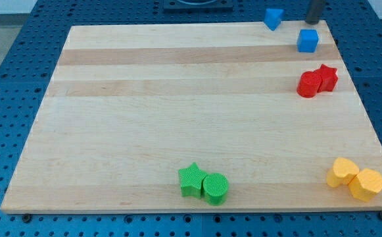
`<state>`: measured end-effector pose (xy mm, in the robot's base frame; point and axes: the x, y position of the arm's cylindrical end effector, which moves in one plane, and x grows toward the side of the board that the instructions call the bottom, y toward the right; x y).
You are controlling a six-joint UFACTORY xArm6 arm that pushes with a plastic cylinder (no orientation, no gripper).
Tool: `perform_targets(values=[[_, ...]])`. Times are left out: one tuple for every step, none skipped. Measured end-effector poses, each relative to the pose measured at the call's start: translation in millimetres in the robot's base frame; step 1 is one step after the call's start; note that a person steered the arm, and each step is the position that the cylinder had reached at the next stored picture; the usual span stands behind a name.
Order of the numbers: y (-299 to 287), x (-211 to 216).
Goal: Move the blue cube slightly towards the top right corner of the board
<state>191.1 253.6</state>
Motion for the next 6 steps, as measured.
perform_targets(values=[[-44.0,-0.1],[-82.4,11.9],[-97.1,61.2],[-74.8,74.4],[-1.7,43.1],[-4.3,14.2]])
